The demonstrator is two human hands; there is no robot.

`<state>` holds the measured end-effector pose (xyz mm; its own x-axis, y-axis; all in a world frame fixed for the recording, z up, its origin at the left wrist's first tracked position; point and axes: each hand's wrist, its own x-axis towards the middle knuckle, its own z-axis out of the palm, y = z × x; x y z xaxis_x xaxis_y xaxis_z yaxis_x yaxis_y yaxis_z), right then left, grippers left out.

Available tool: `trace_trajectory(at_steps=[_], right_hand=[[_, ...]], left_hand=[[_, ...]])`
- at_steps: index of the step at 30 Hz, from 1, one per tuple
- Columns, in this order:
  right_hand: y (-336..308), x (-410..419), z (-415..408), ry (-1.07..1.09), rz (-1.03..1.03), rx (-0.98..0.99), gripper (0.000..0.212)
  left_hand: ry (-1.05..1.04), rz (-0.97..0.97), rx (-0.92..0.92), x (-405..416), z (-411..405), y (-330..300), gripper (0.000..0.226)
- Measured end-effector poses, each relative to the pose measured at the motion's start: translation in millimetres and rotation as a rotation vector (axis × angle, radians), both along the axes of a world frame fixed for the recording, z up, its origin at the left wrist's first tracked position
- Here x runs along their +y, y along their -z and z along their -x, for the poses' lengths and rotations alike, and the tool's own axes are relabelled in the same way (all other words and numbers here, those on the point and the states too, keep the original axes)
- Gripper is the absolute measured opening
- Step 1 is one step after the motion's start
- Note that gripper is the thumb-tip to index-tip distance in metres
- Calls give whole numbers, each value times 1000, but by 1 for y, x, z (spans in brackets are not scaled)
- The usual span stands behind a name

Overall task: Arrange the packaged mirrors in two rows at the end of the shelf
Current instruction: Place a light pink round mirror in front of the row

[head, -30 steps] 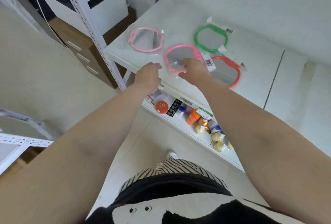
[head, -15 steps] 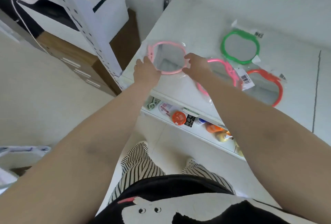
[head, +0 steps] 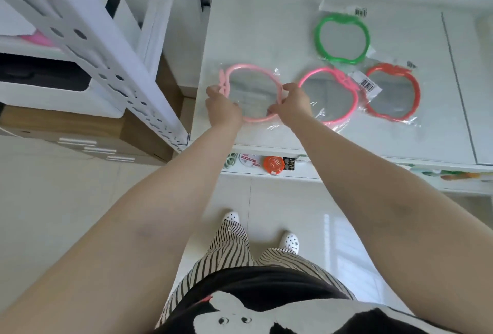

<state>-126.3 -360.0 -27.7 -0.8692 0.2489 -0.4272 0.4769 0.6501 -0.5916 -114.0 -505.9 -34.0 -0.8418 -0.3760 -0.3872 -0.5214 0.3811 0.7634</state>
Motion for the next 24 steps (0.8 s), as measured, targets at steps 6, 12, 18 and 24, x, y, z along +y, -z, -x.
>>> trace_trajectory(at_steps=[6, 12, 18, 24], right_hand=[[-13, 37, -21, 290, 170, 114, 59], [-41, 111, -54, 612, 377, 280, 15], [-58, 184, -135, 659, 517, 294, 3], [-56, 259, -210, 861, 549, 285, 15]], left_hand=[[198, -144, 174, 18, 15, -20, 47], [423, -402, 87, 68, -4, -37, 51], [601, -421, 45, 131, -39, -53, 60], [379, -487, -47, 226, -98, -50, 64]])
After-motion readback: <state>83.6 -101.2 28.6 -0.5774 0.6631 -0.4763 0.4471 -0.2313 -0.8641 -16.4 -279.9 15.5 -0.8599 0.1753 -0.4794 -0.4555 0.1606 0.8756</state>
